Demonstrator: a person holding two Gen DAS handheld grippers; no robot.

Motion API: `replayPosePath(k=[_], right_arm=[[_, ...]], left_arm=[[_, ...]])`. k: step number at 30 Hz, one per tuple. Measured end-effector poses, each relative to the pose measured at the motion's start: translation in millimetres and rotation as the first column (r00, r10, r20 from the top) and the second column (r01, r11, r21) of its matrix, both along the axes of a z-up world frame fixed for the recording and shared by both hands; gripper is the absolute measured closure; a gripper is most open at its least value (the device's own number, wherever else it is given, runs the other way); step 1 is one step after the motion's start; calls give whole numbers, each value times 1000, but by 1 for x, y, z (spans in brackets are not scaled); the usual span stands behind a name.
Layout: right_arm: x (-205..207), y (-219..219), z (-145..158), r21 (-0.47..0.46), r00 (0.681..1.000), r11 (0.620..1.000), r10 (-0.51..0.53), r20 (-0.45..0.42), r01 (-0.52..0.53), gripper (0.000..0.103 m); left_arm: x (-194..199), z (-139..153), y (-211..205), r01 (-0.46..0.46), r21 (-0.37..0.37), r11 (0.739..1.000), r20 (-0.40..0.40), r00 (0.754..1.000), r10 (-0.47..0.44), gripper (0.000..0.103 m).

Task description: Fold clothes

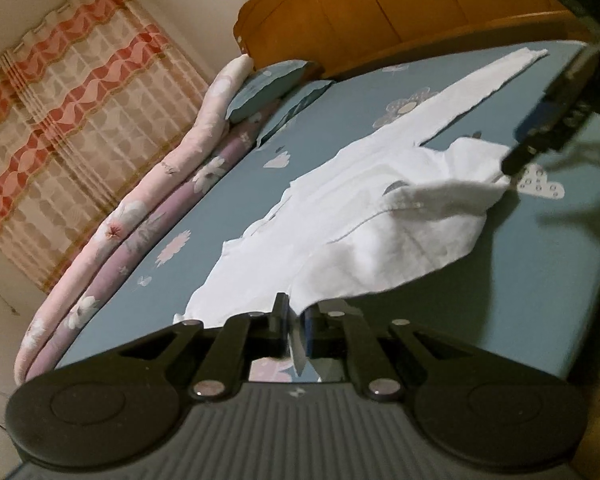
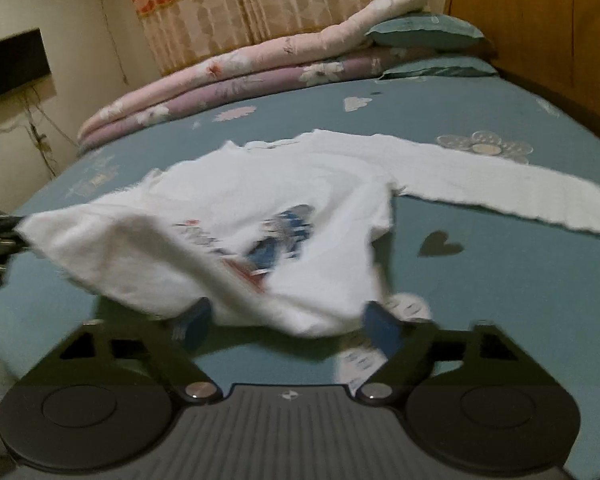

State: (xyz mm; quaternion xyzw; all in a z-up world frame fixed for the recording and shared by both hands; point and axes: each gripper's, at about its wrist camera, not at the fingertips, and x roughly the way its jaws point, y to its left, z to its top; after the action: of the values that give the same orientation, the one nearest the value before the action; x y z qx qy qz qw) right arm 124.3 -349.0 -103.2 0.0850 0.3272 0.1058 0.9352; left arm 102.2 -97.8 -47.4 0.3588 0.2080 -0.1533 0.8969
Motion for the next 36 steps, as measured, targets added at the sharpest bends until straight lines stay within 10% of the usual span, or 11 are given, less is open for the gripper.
replayPosePath(k=[11,14,36], right_arm=[[45,-28,-29,32,993,996,91,-76,-88,55],[45,-22,-28,21,987,993,121,-108,-119,97],[0,-71,67,-10,998,1000,13,-56,-13,102]], left_arm=[[2,-11,3,-12,11,1000,-17,1000,13,97],[1,-11,3,-12,19,1000,-17,1000,12,98],[-64,22,11,104,102,989,24,994,-107,100]])
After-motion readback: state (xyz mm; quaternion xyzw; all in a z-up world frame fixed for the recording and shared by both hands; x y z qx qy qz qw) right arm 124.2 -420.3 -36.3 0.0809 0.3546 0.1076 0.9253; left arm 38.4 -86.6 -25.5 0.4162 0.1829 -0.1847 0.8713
